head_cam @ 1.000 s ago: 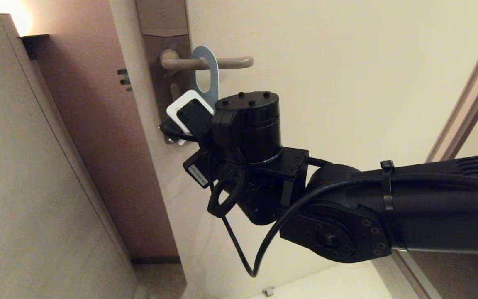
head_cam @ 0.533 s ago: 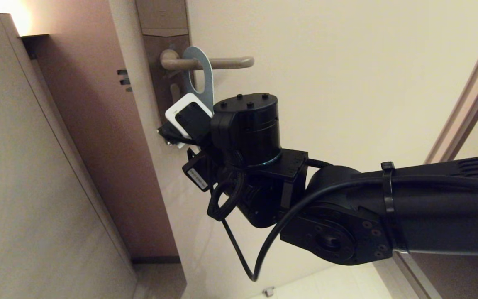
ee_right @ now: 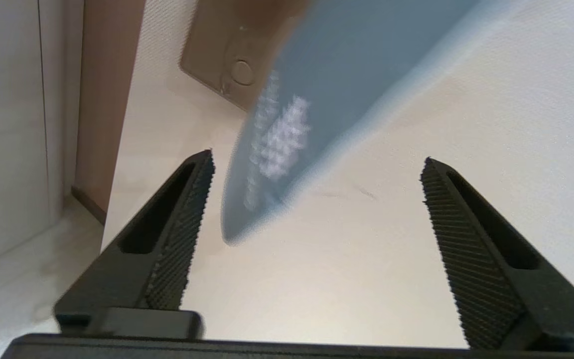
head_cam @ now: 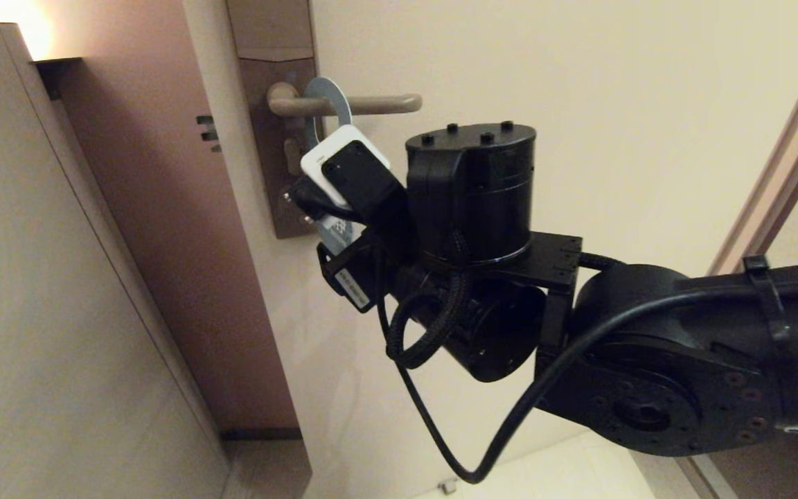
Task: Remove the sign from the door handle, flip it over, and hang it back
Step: Hang the sign back with the other side facing out
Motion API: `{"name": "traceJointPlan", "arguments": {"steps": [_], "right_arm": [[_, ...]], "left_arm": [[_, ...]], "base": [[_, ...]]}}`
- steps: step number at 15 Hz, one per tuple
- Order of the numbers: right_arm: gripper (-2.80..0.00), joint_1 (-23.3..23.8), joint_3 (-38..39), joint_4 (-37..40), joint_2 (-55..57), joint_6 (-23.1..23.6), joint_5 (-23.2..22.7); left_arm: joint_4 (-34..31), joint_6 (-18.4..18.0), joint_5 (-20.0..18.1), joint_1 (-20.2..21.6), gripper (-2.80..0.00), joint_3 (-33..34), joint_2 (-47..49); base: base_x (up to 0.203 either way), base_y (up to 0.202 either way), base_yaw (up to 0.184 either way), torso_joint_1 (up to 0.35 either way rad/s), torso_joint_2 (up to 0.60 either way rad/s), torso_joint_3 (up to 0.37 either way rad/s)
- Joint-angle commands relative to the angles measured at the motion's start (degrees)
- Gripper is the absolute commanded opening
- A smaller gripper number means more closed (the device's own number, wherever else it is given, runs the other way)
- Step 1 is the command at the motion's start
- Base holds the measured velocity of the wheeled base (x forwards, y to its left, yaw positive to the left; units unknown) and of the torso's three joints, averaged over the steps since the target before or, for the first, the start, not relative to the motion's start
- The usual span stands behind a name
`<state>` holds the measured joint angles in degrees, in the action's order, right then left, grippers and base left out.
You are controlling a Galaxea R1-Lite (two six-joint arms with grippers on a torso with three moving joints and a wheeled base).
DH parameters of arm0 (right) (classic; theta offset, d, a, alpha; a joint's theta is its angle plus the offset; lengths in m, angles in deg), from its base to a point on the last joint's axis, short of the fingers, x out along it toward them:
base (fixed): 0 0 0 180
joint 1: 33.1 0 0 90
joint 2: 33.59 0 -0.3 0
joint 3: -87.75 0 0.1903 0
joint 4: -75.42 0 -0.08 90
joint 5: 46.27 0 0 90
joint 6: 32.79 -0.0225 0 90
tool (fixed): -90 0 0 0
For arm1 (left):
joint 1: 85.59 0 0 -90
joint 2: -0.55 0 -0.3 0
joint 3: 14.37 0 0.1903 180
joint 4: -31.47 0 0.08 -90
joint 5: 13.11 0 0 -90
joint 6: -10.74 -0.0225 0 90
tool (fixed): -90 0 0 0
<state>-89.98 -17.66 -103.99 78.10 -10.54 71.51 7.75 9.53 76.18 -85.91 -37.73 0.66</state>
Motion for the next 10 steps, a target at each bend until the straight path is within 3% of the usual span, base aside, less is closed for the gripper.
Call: {"name": "traceJointPlan", "arguments": {"steps": [1, 5, 10], "right_arm": [[0.0, 0.0, 2.5, -0.1, -4.2, 0.1, 0.1], [0.0, 0.1, 9.1, -0.3, -10.2, -0.2, -0.7], [0.0, 0.3, 10.1, -0.4, -11.2, -0.6, -0.8]], "left_arm": [[0.0, 0.0, 0.0, 0.0, -2.8, 0.0, 0.0], [0.0, 0.0, 0.0, 0.0, -2.8, 0.0, 0.0], [0.0, 0.0, 0.0, 0.0, -2.8, 0.0, 0.0]], "base": [[0.0, 0.0, 0.0, 0.0, 0.0, 0.0], [0.0, 0.0, 0.0, 0.0, 0.0, 0.0], [0.0, 0.0, 0.0, 0.0, 0.0, 0.0]]}}
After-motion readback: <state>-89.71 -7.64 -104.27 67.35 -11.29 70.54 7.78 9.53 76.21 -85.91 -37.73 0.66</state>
